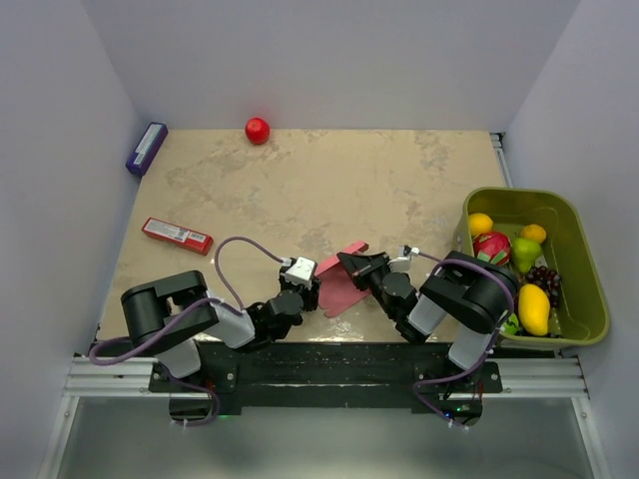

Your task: Fold the paper box

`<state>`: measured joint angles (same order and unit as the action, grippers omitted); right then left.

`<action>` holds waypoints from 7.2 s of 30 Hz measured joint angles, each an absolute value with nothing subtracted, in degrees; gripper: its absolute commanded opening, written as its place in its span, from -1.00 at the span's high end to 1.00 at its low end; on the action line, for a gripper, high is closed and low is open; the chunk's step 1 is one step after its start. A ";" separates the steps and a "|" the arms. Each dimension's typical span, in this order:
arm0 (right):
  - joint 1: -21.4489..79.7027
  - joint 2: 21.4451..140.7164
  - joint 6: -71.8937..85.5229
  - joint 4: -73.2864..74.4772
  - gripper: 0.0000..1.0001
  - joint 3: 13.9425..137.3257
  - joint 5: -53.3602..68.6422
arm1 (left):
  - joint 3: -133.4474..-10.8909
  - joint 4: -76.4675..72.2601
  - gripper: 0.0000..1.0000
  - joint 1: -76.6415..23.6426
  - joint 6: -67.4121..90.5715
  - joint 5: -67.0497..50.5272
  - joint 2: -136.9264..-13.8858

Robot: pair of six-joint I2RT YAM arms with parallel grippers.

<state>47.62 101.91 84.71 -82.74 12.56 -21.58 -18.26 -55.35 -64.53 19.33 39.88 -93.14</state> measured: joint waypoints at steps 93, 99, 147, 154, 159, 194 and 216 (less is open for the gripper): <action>50.24 82.21 85.52 -38.26 1.00 22.50 -28.23 | -22.04 -64.60 0.13 -64.75 9.02 42.44 -100.55; 50.63 82.24 85.73 -38.11 1.00 22.63 -28.03 | -23.94 -64.45 0.13 -64.88 9.02 45.52 -101.14; 51.66 53.76 64.71 -11.33 -0.51 24.27 -22.35 | -25.50 -40.75 1.00 -56.84 20.60 31.33 -91.33; 51.66 47.27 51.79 14.37 -0.49 31.16 -22.70 | -24.82 -30.15 1.00 -50.54 23.11 14.02 -83.72; 51.66 47.18 43.75 24.18 -0.42 35.68 -23.46 | -24.58 -24.99 1.00 -48.99 23.44 5.96 -80.49; 58.30 59.64 35.70 19.35 1.00 33.34 -26.09 | -21.74 -20.62 1.00 -46.26 24.47 -6.61 -75.66; 62.33 57.39 46.41 23.75 1.00 33.74 -33.43 | -31.20 -7.86 1.00 -57.14 33.63 21.47 -80.34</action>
